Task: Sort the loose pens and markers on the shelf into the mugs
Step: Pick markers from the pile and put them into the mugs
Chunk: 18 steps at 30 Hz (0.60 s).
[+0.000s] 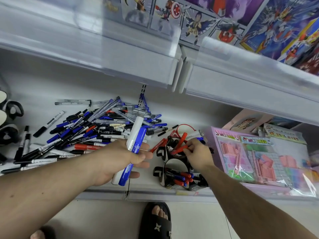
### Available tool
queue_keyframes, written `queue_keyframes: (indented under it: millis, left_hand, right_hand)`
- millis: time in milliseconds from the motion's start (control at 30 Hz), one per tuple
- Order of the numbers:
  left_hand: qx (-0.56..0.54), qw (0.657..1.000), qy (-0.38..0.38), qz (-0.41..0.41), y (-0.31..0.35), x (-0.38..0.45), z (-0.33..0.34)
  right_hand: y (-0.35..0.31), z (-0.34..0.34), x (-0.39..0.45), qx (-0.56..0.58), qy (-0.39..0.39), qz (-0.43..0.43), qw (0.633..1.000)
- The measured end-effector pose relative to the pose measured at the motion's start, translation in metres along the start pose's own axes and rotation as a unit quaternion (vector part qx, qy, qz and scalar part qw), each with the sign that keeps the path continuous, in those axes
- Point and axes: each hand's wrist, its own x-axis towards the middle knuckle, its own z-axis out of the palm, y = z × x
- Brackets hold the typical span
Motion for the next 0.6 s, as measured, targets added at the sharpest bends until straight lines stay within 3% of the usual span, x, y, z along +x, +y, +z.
queue_keyframes:
  millis: [267,400,500,600]
  left_hand:
    - [0.000,1.000,-0.009,-0.007,-0.001,0.002,0.000]
    - [-0.021,0.999,-0.042,-0.015,0.004,-0.001,-0.004]
    - [-0.057,0.993,-0.097,-0.022,0.009,-0.006,-0.005]
    - [-0.081,0.987,-0.137,-0.017,0.015,-0.011,-0.003]
  right_hand:
    - [-0.015,0.016,-0.007,-0.025,0.059,-0.039,0.997]
    - [-0.041,-0.002,-0.012,0.147,0.094,0.032,0.984]
    - [-0.089,-0.022,-0.026,0.344,0.024,0.053,0.937]
    - [-0.133,-0.044,-0.052,0.440,-0.111,-0.030,0.890]
